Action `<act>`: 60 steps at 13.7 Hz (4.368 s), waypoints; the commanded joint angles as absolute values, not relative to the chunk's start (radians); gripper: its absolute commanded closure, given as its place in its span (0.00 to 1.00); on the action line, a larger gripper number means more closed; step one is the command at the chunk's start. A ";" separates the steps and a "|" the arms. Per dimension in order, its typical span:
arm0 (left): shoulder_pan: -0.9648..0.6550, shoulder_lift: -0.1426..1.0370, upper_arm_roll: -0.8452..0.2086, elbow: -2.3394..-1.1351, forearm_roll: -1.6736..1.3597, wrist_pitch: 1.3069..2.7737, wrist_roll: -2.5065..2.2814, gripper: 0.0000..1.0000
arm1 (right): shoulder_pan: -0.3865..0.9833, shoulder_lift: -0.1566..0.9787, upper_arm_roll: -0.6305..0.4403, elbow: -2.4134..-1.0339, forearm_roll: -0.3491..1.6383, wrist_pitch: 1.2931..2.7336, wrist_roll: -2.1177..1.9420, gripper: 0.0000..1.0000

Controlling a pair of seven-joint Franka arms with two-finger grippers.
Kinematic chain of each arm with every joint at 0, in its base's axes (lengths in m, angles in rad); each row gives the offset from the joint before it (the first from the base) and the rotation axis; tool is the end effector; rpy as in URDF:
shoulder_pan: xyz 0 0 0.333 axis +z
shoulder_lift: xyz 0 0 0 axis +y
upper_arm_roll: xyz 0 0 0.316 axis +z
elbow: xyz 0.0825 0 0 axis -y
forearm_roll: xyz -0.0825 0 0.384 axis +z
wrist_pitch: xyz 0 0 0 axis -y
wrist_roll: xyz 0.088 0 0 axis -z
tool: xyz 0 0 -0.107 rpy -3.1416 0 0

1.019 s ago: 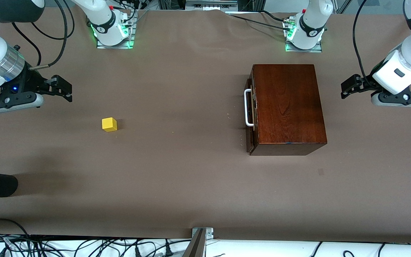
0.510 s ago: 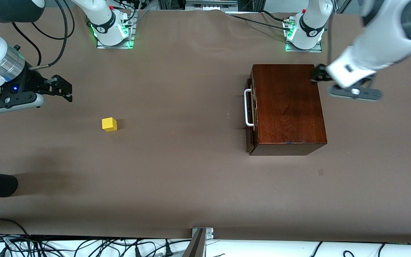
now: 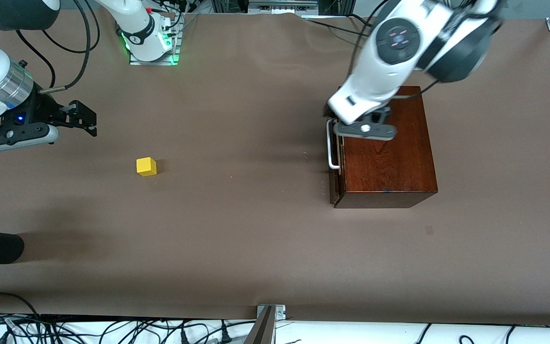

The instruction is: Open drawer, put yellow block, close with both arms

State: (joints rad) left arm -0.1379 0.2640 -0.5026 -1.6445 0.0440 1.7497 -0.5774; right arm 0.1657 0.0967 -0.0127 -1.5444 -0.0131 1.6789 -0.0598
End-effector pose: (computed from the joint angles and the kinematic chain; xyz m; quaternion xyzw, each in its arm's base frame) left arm 0.5129 -0.3450 0.4656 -0.9966 0.0334 0.0756 0.0015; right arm 0.5867 0.0895 0.5913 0.9941 0.1068 0.0192 0.0063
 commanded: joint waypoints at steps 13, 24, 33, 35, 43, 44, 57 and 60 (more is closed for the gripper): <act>-0.301 0.463 -0.512 -1.726 0.376 1.844 -0.896 0.00 | 0.163 0.101 -0.011 -1.529 -0.020 1.672 -0.080 0.00; -0.327 0.551 -0.514 -1.743 0.439 1.972 -1.003 0.00 | 0.163 0.101 -0.009 -1.528 -0.018 1.671 -0.078 0.00; -0.397 0.627 -0.517 -1.671 0.420 2.181 -1.052 0.00 | 0.163 0.101 -0.011 -1.529 -0.018 1.672 -0.080 0.00; -0.426 0.659 -0.517 -1.620 0.420 2.183 -1.049 0.00 | 0.163 0.101 -0.012 -1.528 -0.018 1.672 -0.080 0.00; -0.485 0.693 -0.517 -1.543 0.420 2.183 -1.034 0.00 | 0.137 0.153 -0.021 -1.514 0.024 1.733 -0.063 0.00; -0.483 0.692 -0.518 -1.533 0.419 2.183 -1.034 0.00 | 0.137 0.153 -0.021 -1.516 0.022 1.739 -0.063 0.00; -0.281 0.376 -0.520 -1.500 0.347 1.743 -0.726 0.00 | 0.158 0.143 -0.014 -1.728 0.006 1.741 -0.064 0.00; -0.117 0.296 -0.520 -1.500 0.220 1.683 -0.571 0.00 | 0.158 0.133 -0.014 -1.847 0.006 1.840 -0.061 0.00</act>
State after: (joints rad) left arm -0.2220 0.3586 -0.5105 -1.4816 0.2918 1.7191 -0.6726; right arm 0.1587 0.1731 -0.0141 -1.7449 -0.0013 1.7686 -0.0639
